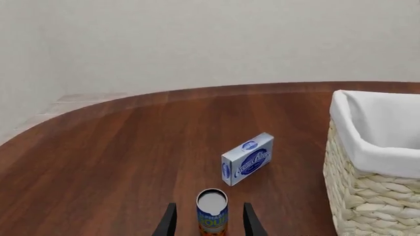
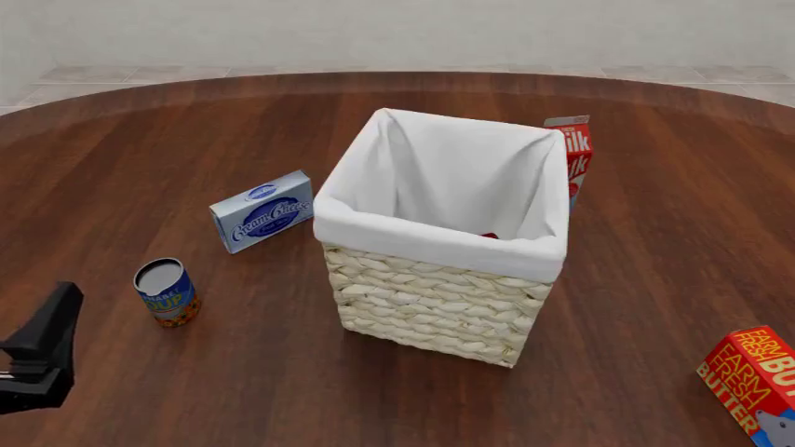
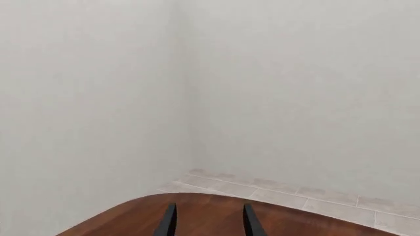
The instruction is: Pick up the alphabet soup and the tomato sauce, and put them in the basket.
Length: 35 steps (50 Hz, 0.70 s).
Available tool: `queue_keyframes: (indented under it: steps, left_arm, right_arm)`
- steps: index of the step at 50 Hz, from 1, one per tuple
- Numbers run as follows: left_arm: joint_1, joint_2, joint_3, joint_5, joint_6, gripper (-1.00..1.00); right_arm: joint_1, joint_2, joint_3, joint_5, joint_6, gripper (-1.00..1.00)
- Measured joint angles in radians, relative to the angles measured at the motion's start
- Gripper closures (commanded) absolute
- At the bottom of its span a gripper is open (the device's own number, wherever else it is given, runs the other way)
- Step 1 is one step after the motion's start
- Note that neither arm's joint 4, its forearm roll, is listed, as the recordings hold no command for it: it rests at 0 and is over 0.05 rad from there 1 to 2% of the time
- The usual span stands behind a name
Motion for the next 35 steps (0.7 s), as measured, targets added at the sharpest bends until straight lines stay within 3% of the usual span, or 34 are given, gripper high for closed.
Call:
queue_keyframes:
  steps: [10,35]
  left_arm:
    - [-0.001,0.019,-0.042,0.013,0.008,-1.0]
    - [-0.022,0.069,-0.265,0.131,0.045,-1.0]
  right_arm:
    - [0.009,-0.047,-0.017,0.031,0.004,-1.0]
    - [0.026,-0.065,-0.02,0.009,0.026,-1.0]
